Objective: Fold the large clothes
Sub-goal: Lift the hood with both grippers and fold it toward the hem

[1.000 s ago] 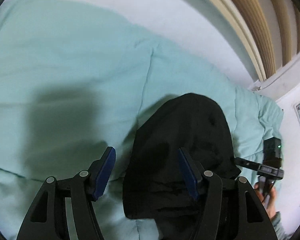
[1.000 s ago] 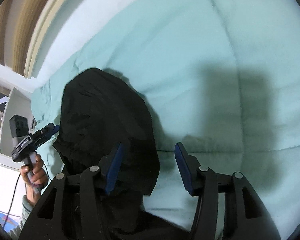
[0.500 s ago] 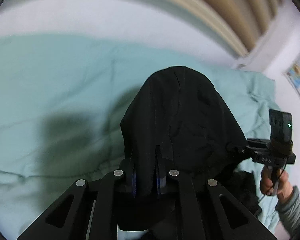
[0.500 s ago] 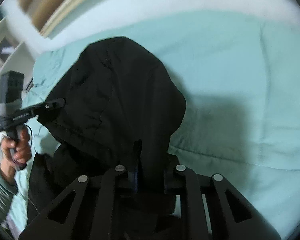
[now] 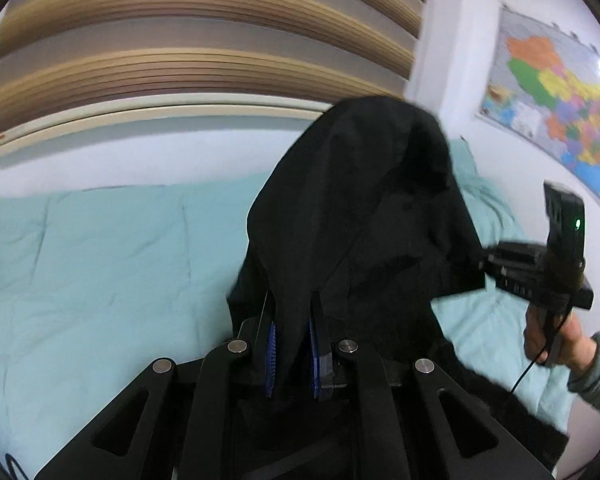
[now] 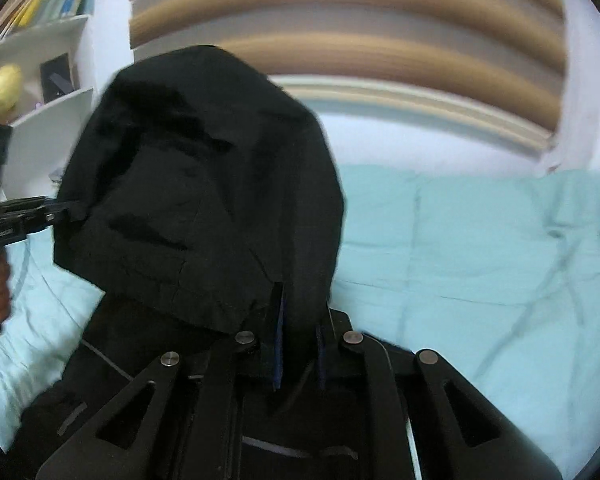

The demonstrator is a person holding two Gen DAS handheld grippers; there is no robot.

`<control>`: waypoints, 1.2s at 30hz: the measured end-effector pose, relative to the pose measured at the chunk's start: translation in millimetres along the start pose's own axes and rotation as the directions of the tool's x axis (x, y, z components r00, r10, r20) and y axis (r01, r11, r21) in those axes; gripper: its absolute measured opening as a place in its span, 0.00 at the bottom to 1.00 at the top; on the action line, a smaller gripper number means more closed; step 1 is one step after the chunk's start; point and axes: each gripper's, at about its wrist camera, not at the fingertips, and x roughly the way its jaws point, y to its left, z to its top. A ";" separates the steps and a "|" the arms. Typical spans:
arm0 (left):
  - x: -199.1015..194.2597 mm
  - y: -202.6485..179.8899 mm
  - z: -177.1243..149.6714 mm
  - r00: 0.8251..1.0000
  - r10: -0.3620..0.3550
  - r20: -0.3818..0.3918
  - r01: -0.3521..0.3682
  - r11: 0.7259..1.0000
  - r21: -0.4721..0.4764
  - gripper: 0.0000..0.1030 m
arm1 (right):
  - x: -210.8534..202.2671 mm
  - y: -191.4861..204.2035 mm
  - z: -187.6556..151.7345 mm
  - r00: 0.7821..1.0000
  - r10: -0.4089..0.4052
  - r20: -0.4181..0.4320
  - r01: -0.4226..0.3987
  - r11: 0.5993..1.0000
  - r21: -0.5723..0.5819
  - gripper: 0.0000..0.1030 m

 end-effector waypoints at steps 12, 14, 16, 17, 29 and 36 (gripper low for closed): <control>-18.7 0.5 -134.4 0.928 0.111 -0.356 -0.170 0.976 -0.138 0.15 | -27.6 -33.5 -124.1 0.940 0.039 -0.340 0.074 0.946 0.315 0.23; -23.2 -1.7 -108.2 0.945 0.114 -0.305 -0.158 0.980 -0.122 0.15 | -32.9 -30.3 -98.1 0.949 0.058 -0.309 0.044 0.949 0.311 0.25; -18.5 -9.0 -77.0 0.962 0.099 -0.254 -0.133 0.984 -0.122 0.15 | -36.8 -27.7 -73.3 0.959 0.086 -0.271 0.001 0.952 0.306 0.34; -15.1 -10.2 -56.0 0.973 0.086 -0.216 -0.116 0.984 -0.134 0.15 | -34.6 -22.2 -55.6 0.963 0.107 -0.249 -0.027 0.952 0.304 0.42; 63.3 -3.5 -54.1 0.929 -0.149 -0.340 0.050 0.958 -0.282 0.20 | 44.6 48.0 -35.2 0.880 0.286 -0.380 -0.173 0.936 0.305 0.49; 118.2 5.4 -165.5 0.828 -0.251 -0.502 0.020 0.907 -0.421 0.20 | 96.4 68.5 -151.8 0.762 0.312 -0.567 -0.153 0.938 0.312 0.47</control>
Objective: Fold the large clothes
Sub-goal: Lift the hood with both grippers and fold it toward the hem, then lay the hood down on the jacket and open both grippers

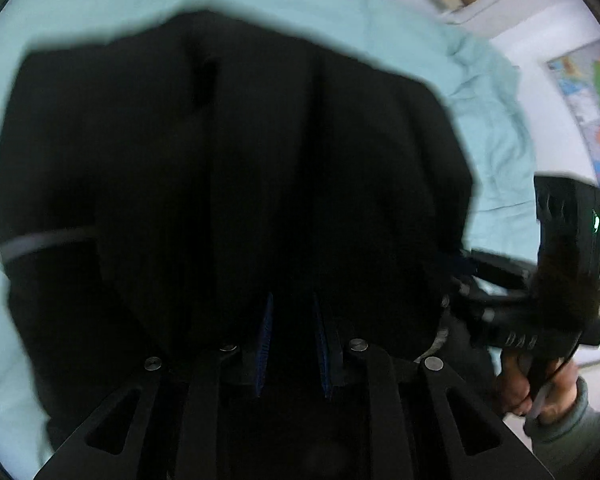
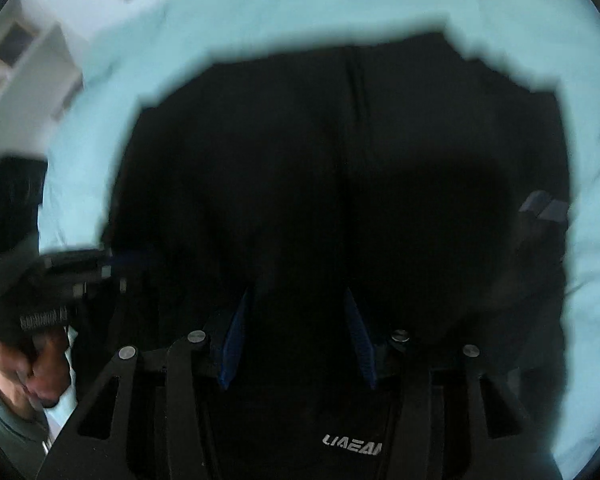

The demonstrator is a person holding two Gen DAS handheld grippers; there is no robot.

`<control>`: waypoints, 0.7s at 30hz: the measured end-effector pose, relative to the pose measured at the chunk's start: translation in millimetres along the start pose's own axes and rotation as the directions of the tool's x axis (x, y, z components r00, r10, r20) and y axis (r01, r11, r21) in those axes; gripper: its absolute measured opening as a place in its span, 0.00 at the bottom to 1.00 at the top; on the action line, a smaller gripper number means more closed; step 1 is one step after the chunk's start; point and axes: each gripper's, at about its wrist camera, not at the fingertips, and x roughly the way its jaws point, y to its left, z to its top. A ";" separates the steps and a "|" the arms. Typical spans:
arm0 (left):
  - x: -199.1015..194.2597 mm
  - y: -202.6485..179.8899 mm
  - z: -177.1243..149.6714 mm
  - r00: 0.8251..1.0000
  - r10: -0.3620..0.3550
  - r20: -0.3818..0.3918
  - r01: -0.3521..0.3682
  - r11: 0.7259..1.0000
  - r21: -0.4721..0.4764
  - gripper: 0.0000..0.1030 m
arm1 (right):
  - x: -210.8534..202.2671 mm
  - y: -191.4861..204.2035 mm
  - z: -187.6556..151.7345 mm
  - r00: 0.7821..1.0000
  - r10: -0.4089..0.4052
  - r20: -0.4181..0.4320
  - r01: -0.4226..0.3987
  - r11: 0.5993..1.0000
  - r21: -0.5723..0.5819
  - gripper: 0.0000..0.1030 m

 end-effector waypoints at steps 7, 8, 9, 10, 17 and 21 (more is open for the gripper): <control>-13.3 -12.8 -12.9 0.998 0.027 0.054 -0.029 0.999 0.034 0.19 | 7.2 -11.2 -12.8 0.999 0.005 0.045 -0.007 0.999 0.051 0.46; -22.1 -17.3 -16.9 0.998 0.018 0.066 -0.021 0.999 0.043 0.18 | -0.5 -7.5 -15.5 0.999 0.004 0.046 -0.005 0.999 0.041 0.48; -32.3 -20.7 -23.1 0.996 -0.004 0.085 -0.001 0.999 0.054 0.18 | -10.9 -3.2 -18.1 0.998 0.012 0.055 -0.014 0.999 0.032 0.49; -42.5 -25.7 -28.2 0.994 -0.032 0.106 0.026 0.997 0.066 0.18 | -25.4 3.1 -22.1 0.996 0.027 0.079 -0.028 0.999 0.016 0.49; -10.8 -18.3 -41.7 0.999 0.038 0.030 -0.039 0.999 0.038 0.21 | -29.3 25.3 -39.7 0.996 -0.018 0.089 0.023 0.998 -0.052 0.49; 10.4 2.3 -45.2 1.000 0.027 -0.011 -0.027 0.999 -0.031 0.19 | 9.9 18.4 -42.4 0.999 -0.049 0.006 0.049 0.998 -0.028 0.49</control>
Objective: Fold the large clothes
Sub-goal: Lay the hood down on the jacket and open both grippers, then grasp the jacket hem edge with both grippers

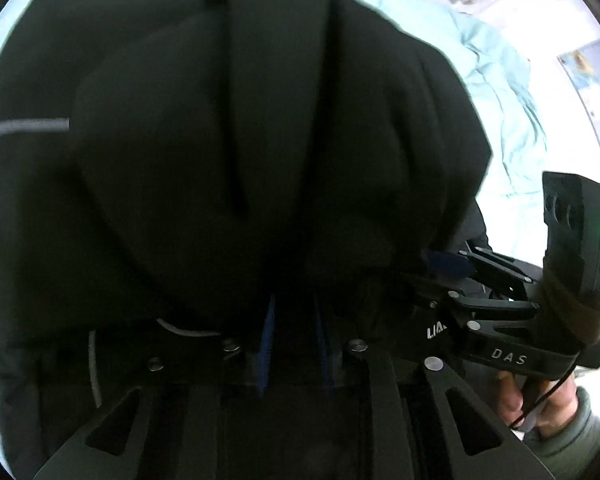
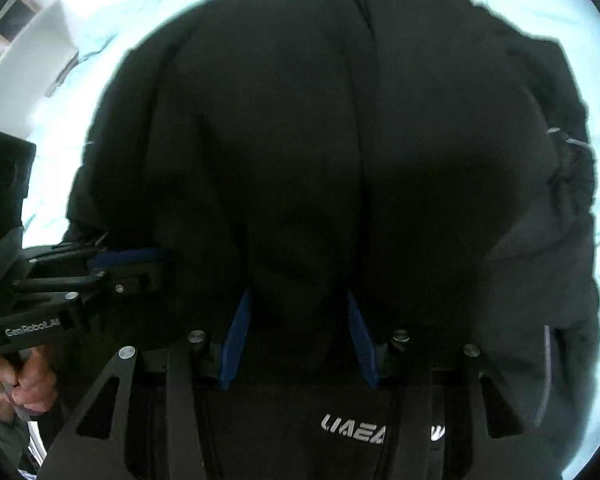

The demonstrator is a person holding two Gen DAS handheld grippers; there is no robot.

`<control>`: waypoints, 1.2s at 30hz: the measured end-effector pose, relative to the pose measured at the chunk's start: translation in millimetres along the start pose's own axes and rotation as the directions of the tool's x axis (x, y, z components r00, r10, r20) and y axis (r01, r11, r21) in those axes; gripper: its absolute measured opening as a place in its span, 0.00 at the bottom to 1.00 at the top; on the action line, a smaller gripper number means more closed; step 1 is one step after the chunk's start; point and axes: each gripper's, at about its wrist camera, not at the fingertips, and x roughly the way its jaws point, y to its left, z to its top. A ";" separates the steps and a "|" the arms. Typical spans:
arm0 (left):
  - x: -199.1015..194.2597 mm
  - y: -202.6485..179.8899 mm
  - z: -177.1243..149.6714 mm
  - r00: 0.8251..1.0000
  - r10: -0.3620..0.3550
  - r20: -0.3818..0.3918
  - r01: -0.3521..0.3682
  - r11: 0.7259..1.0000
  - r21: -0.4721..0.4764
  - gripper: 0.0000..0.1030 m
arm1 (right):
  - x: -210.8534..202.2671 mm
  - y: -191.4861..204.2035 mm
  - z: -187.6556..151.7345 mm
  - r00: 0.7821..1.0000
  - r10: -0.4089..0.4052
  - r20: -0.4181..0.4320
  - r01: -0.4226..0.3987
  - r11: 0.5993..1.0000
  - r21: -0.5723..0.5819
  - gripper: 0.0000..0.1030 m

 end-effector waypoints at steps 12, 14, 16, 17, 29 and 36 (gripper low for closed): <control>-112.1 0.6 -76.2 0.989 -0.028 0.148 0.031 0.999 -0.020 0.21 | -95.1 18.9 -58.6 0.993 0.063 0.104 -0.065 0.998 0.015 0.50; -128.9 -12.5 -100.2 0.986 -0.020 0.168 0.027 0.999 -0.037 0.25 | -110.6 19.4 -79.0 0.989 0.089 0.117 -0.095 0.995 0.043 0.50; -136.6 -12.5 -117.1 0.983 -0.010 0.183 0.019 0.999 -0.046 0.29 | -125.4 12.6 -99.4 0.980 0.153 0.129 -0.166 0.982 0.092 0.50; -143.9 -12.9 -131.0 0.982 -0.003 0.189 0.013 0.999 -0.053 0.31 | -133.3 7.4 -110.7 0.972 0.190 0.140 -0.207 0.971 0.119 0.50; -172.4 -17.8 -197.1 0.971 0.037 0.236 -0.005 0.991 -0.132 0.42 | -185.1 12.4 -168.5 0.972 0.140 0.189 -0.167 0.976 0.136 0.51; -181.5 -5.0 -221.5 0.968 0.101 0.228 -0.057 0.980 -0.192 0.44 | -194.8 -26.1 -204.9 0.984 0.078 0.160 -0.112 0.970 0.218 0.52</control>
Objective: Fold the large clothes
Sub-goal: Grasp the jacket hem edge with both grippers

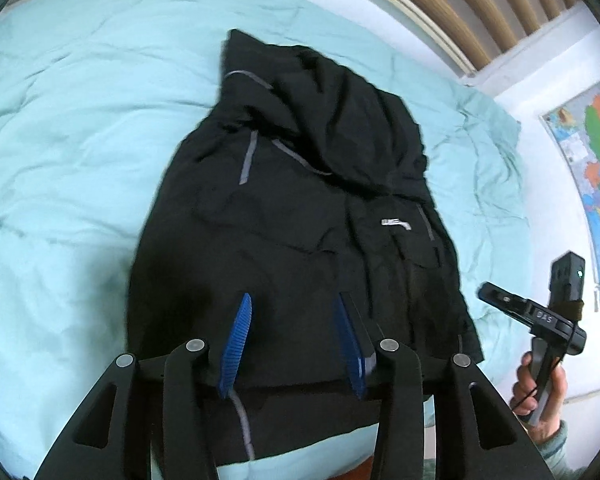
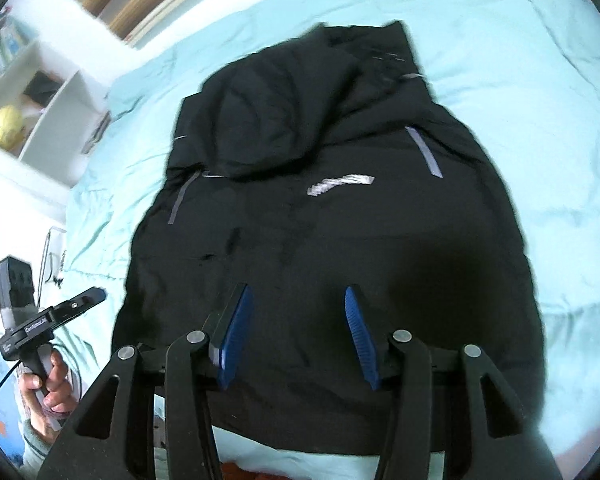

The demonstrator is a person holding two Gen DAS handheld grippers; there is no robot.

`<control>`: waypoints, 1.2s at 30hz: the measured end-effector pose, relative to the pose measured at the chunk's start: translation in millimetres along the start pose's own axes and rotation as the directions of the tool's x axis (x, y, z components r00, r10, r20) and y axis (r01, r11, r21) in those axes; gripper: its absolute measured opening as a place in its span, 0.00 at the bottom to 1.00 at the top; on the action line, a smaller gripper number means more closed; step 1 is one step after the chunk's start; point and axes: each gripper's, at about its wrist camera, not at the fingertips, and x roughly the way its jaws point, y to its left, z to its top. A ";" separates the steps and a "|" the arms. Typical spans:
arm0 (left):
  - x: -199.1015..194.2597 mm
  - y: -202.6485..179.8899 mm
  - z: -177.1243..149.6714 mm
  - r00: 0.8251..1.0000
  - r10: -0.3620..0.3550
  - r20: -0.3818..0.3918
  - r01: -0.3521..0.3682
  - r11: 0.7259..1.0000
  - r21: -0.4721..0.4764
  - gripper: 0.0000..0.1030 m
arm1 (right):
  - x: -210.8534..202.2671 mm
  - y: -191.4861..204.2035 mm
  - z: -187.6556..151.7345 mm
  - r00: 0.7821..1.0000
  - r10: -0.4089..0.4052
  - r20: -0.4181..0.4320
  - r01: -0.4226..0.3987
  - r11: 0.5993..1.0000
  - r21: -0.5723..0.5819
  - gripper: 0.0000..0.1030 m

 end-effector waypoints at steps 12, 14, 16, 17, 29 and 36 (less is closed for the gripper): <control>-5.4 80.6 -26.9 0.995 0.075 -0.062 -0.090 0.952 -0.292 0.54 | -26.4 -119.6 -20.8 0.984 -0.179 -0.024 0.179 0.953 0.244 0.63; -3.6 89.4 -33.1 0.995 0.077 -0.071 -0.095 0.943 -0.317 0.55 | -27.1 -133.2 -26.0 0.979 -0.200 -0.042 0.204 0.945 0.255 0.63; -0.3 96.2 -39.2 0.994 0.074 -0.086 -0.098 0.938 -0.334 0.55 | -26.7 -146.6 -32.1 0.974 -0.218 -0.066 0.228 0.938 0.261 0.63; 0.9 99.4 -42.7 0.993 0.076 -0.092 -0.103 0.934 -0.342 0.55 | -26.1 -152.7 -35.2 0.971 -0.227 -0.078 0.240 0.935 0.261 0.63; 14.9 127.5 -82.3 0.990 -0.068 -0.120 0.006 0.888 -0.459 0.61 | 8.8 -183.4 -68.9 0.972 -0.153 -0.180 0.203 0.928 0.311 0.65; 8.5 108.4 -92.0 0.990 -0.116 -0.083 0.074 0.914 -0.398 0.61 | 11.8 -166.7 -80.5 0.974 -0.126 -0.186 0.174 0.947 0.270 0.48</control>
